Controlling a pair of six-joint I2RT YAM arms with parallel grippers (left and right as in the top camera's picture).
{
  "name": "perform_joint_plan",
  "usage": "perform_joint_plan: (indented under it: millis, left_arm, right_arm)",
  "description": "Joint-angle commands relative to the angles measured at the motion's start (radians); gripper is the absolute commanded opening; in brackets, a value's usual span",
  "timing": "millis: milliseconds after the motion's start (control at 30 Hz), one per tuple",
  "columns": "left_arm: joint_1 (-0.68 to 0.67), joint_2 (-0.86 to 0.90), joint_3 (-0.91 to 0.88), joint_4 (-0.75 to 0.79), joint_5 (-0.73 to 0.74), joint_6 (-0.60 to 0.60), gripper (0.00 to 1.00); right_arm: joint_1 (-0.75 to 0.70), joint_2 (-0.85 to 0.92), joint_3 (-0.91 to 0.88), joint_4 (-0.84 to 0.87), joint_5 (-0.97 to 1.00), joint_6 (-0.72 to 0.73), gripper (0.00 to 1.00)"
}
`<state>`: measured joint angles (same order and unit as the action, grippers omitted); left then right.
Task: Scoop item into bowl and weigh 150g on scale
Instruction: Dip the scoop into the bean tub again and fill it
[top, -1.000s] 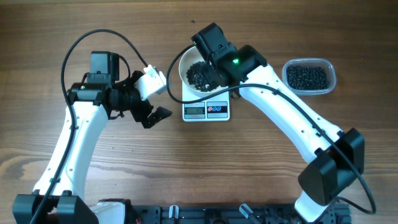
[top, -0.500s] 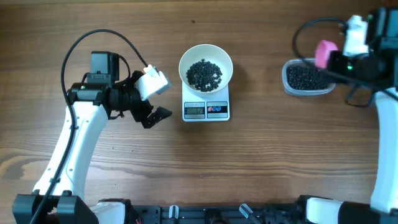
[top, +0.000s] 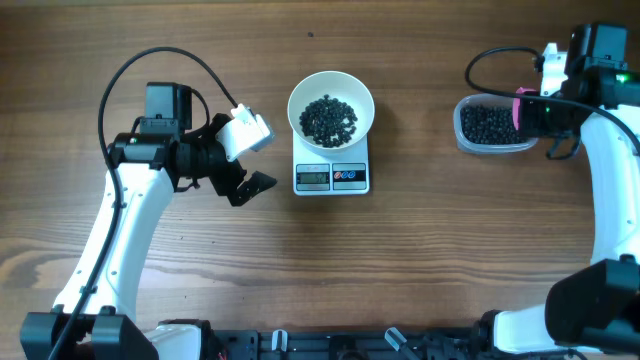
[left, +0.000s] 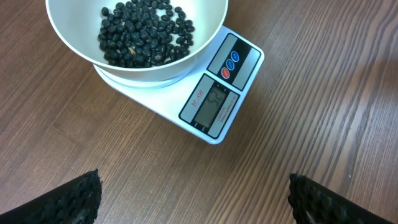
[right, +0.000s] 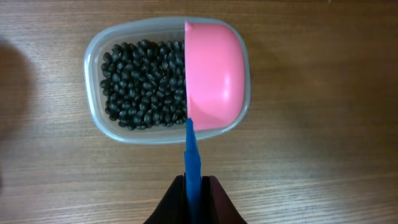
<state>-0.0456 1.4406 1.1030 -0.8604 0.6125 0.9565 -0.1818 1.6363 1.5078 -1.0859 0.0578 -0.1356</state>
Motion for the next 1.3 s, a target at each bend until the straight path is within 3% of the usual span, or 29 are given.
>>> perform_joint_plan:
  millis: [0,133,367,500,700,833,967,1267]
  left_arm:
    - [0.005,-0.016,-0.004,0.000,0.023,0.016,1.00]
    - [0.005,-0.016,-0.004,0.000,0.023,0.016,1.00]
    - [0.005,-0.016,-0.004,0.000,0.023,0.016,1.00]
    - [0.005,-0.016,-0.004,0.000,0.023,0.016,1.00]
    - [0.005,-0.016,-0.004,0.000,0.023,0.016,1.00]
    - [0.005,-0.016,-0.004,0.000,0.023,0.016,1.00]
    - [0.005,-0.016,-0.004,0.000,0.023,0.016,1.00]
    - [0.005,-0.016,-0.004,0.000,0.023,0.016,1.00]
  right_arm:
    - [-0.001,0.067,-0.030,0.050,0.020,-0.023,0.04]
    - [0.001,0.156,-0.030,0.072,-0.019,-0.022,0.04]
    - [0.001,0.196,-0.030,0.031,-0.428,0.008,0.04]
    - [-0.005,0.196,-0.030,-0.029,-0.453,0.009,0.04]
    - [-0.171,0.196,-0.030,-0.070,-0.541,0.004,0.04]
    - [-0.347,0.199,-0.030,-0.067,-0.687,-0.026,0.04]
    - [-0.421,0.200,-0.030,-0.074,-0.863,-0.087,0.04]
    - [-0.364,0.200,-0.030,-0.108,-1.142,-0.166,0.04]
